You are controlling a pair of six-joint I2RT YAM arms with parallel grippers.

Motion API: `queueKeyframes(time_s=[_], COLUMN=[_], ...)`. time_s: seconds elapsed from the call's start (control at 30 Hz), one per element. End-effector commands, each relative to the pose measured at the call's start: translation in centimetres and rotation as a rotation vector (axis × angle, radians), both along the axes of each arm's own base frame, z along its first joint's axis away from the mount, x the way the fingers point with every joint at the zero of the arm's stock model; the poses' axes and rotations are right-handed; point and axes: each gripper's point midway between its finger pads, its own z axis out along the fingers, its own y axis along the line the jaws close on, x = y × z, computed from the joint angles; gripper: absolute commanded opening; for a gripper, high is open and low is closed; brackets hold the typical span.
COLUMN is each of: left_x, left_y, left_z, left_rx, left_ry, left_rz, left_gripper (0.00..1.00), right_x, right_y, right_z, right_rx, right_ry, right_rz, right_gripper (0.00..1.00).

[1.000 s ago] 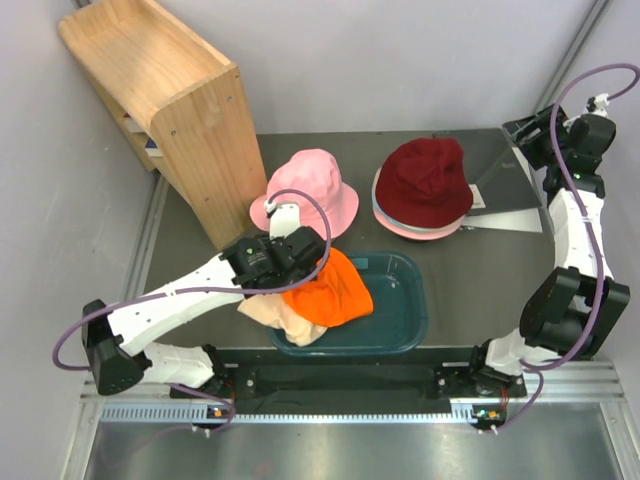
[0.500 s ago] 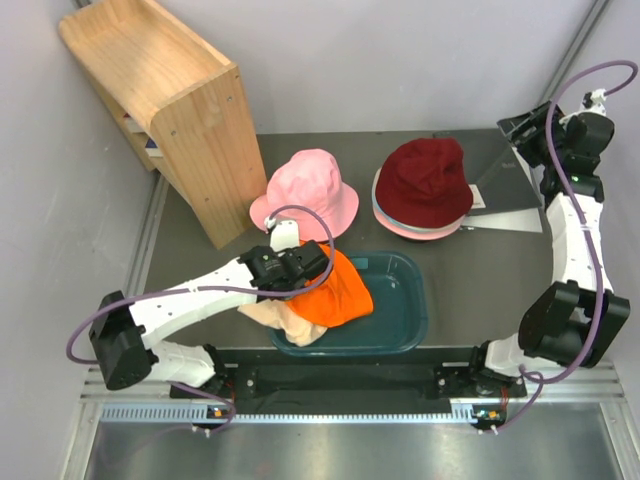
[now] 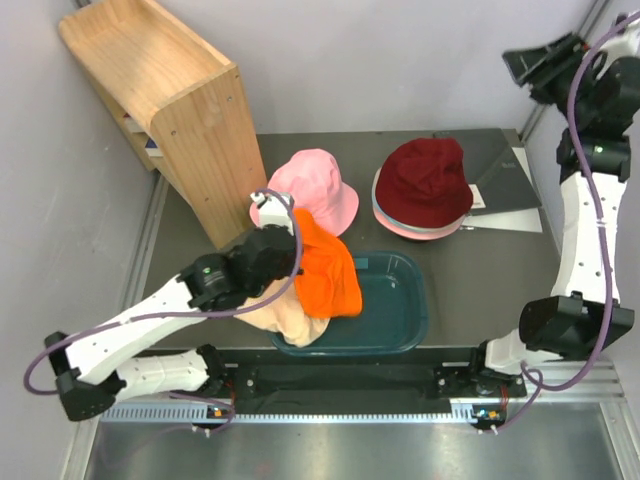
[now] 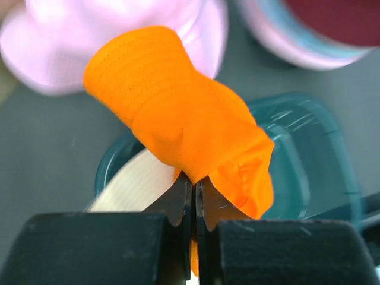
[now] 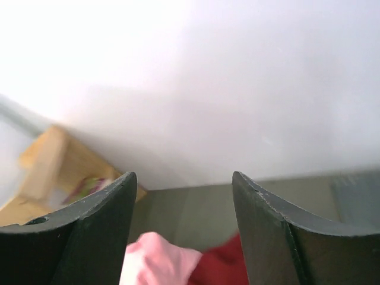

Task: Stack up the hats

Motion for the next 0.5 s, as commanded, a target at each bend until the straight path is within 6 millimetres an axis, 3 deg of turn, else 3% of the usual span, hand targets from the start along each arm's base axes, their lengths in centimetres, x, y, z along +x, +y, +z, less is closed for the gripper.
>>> queueKeyframes(time_s=[0.0,0.07,0.1,0.13,0.17,0.23,0.33,0.37,0.4,0.47], left_x=[1.0,1.3,1.3,1.4,1.7,2.0,2.4,2.7,2.9,3.5], left_y=[-2.4,-2.7,-2.7,-2.8,-3.3,-3.4,-3.7,-3.9,-3.9,-4.4], left_z=[11.7,14.0,15.8,16.7,17.2,20.2,23.3,23.6,24.4,25.0], left_rx=[-0.206,-0.208,-0.226,-0.21,-0.202,-0.226,-0.266,-0.264,-0.272,-0.266], left_ry=[-0.338,-0.413,-0.447,-0.478,-0.49,-0.564,-0.652,-0.667,-0.687,-0.71], left_rz=[-0.168,-0.198,-0.204,-0.22,-0.229,-0.231,-0.219,-0.217,-0.208,-0.198], left_gripper=[0.0,0.0,0.0,0.0,0.0,0.0,0.0,0.0,0.0,0.0], right_x=[-4.1,-5.8,-6.4,-7.6,-8.5,-10.5,-13.0,-13.9,-13.9,-15.3], right_y=[6.6,10.3,12.0,15.1,16.4,20.2,23.5,23.9,24.5,25.0], right_z=[8.4,9.0,8.5,8.2,7.9,6.4,4.4,4.2,2.5,2.1], right_rx=[-0.1,-0.114,-0.12,-0.109,-0.102,-0.082,-0.048,-0.039,-0.02,-0.014], right_ry=[-0.241,-0.284,-0.295,-0.302,-0.301,-0.288,-0.261,-0.262,-0.217,-0.231], right_rz=[0.267,0.375,0.447,0.544,0.593,0.734,0.874,0.899,0.923,0.958], right_gripper=[0.65,0.66,0.66,0.66,0.66,0.66,0.66,0.66,0.66,0.66])
